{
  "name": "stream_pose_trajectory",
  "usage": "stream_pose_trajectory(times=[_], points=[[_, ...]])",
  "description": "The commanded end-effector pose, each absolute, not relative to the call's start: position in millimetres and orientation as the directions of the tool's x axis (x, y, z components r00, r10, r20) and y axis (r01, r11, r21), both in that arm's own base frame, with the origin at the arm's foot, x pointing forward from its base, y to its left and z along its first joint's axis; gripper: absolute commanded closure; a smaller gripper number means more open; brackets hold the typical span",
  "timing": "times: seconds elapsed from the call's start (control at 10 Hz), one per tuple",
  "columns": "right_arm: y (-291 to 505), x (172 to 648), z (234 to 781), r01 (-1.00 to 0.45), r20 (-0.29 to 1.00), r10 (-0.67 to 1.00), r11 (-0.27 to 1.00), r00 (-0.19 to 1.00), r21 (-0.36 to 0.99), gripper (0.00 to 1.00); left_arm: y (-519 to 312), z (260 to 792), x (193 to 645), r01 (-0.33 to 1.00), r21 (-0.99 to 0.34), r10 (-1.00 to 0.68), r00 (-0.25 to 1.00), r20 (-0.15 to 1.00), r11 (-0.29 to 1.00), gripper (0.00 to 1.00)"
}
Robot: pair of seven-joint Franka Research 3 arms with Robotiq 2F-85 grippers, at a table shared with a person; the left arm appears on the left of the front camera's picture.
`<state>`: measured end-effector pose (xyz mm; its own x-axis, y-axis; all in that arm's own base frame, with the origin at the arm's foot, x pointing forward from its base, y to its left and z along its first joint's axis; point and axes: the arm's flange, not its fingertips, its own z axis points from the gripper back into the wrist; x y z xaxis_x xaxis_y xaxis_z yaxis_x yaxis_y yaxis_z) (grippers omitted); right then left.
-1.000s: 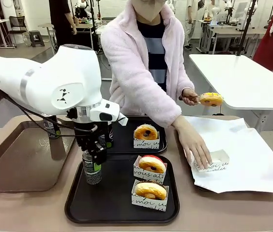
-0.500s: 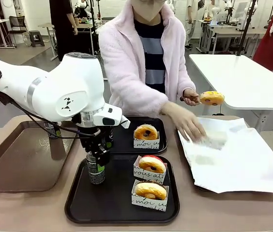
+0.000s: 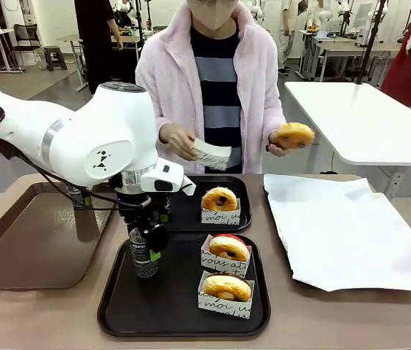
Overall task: Set up donuts and drinks on trays.
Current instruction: Pick up one Pepsi coke from the Handle tray and place it on the Flat Tray without a Pepsi coke.
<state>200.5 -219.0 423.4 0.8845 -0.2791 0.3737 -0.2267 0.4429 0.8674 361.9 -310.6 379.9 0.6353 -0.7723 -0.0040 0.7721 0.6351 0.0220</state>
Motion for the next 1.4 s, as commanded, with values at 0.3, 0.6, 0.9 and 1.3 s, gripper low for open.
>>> stream_pose_trajectory(times=[0.3,0.6,0.9,1.3], points=[[-220,202,423,-0.245,0.387,-0.279,0.431,0.879,0.868,0.00,-310,392,364,0.709,0.058,-0.710,0.704,-0.003,0.702,0.00],[-220,202,423,-0.245,0.387,-0.279,0.431,0.879,0.868,0.00,-291,444,362,0.650,0.065,-0.652,0.758,0.015,0.758,0.00],[-220,202,423,-0.245,0.387,-0.279,0.431,0.879,0.868,0.00,-268,471,353,0.650,0.025,-0.651,0.758,0.035,0.759,0.00],[-220,202,423,-0.245,0.387,-0.279,0.431,0.879,0.868,0.00,-275,472,357,0.645,0.057,-0.647,0.761,0.040,0.762,0.00]])
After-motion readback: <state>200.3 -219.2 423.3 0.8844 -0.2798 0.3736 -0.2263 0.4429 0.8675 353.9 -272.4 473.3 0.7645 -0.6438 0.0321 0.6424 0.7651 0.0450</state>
